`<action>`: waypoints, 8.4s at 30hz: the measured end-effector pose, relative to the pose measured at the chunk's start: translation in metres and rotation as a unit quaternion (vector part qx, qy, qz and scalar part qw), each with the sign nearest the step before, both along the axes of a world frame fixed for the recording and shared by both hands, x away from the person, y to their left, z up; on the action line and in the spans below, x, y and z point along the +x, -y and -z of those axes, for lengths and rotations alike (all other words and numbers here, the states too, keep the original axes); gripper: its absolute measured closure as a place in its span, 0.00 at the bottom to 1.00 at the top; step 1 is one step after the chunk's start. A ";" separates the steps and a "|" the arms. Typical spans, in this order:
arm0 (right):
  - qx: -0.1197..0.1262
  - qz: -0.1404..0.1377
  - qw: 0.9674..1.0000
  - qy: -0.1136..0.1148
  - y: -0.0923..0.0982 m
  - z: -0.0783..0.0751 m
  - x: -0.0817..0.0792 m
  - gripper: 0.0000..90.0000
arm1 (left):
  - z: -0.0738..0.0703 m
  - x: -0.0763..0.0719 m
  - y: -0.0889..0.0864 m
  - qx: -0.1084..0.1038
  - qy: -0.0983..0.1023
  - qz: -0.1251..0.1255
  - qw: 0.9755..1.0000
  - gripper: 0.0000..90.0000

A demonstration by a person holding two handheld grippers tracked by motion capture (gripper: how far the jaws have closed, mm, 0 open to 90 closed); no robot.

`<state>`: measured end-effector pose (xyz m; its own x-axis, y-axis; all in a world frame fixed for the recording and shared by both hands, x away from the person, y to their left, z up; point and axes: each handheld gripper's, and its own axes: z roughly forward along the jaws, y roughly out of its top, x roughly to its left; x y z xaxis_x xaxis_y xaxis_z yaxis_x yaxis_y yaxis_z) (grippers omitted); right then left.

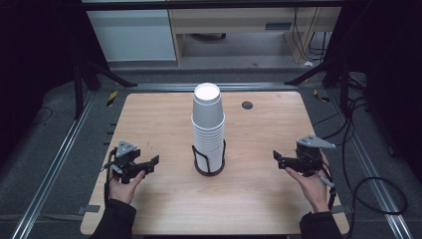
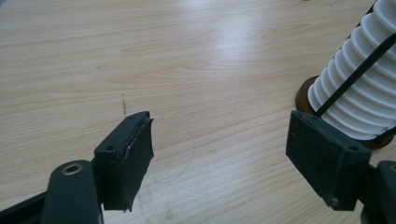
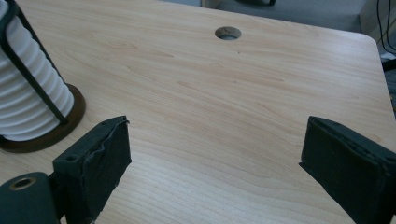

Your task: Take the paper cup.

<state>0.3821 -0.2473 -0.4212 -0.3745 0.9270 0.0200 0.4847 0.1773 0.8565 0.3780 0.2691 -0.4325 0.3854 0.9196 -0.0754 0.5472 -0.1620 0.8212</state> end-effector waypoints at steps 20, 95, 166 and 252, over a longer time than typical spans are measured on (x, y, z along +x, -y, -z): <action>0.018 -0.049 0.998 0.048 -0.023 -0.038 -0.004 0.11 | -0.001 -0.004 -0.006 -0.010 0.002 0.002 1.000 0.17; 0.094 -0.227 0.964 0.098 -0.184 -0.125 0.045 0.05 | 0.004 -0.002 -0.001 0.004 -0.016 0.018 1.000 0.17; 0.071 -0.236 0.954 0.174 -0.139 -0.201 0.014 0.18 | 0.004 -0.003 0.001 0.003 -0.019 0.031 0.999 0.17; -0.073 -0.400 0.913 -0.026 -0.102 -0.021 -0.006 0.17 | -0.015 -0.023 0.054 0.035 -0.015 0.216 0.976 0.17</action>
<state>0.3762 -0.1451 -0.4004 -0.9354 0.3508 -0.0449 0.1891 0.6034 0.7747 0.3552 0.2156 -0.4172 0.7375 0.6745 -0.0348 0.4380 -0.4383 0.7849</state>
